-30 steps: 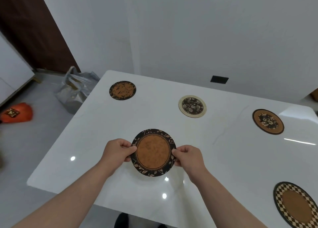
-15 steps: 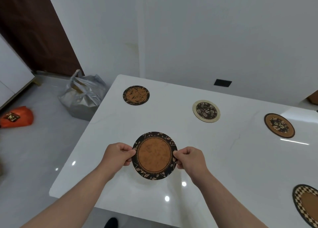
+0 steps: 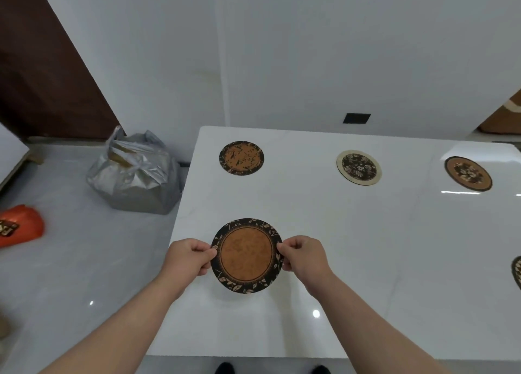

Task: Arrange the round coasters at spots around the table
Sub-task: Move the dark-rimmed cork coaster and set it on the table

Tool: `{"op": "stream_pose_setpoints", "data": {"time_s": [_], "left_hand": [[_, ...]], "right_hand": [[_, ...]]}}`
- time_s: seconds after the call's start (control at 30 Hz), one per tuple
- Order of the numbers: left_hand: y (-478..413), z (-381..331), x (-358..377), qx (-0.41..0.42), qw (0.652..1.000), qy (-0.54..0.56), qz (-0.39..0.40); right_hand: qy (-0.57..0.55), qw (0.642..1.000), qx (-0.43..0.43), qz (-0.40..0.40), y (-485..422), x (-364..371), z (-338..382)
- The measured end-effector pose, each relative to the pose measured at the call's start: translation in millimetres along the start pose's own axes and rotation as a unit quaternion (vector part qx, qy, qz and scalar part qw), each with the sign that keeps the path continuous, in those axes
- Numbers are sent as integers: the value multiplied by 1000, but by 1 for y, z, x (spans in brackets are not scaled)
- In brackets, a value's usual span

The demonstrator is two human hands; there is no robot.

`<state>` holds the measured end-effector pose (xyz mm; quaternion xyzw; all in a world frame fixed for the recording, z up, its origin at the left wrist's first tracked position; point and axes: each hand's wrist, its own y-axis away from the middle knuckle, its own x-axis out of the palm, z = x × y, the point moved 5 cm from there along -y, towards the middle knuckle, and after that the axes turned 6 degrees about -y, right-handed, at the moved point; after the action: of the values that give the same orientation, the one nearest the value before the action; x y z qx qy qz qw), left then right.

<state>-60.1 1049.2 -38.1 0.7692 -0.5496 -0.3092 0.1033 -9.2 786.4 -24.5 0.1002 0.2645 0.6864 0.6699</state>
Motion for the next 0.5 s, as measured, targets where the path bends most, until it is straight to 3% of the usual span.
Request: {"op": "stream_pose_setpoints", "data": {"time_s": [0.5], "left_hand": [[-41,54,-15,-47,998,-42,14]], "right_hand": [[58,997,43,-3,-23,61,-38]]}}
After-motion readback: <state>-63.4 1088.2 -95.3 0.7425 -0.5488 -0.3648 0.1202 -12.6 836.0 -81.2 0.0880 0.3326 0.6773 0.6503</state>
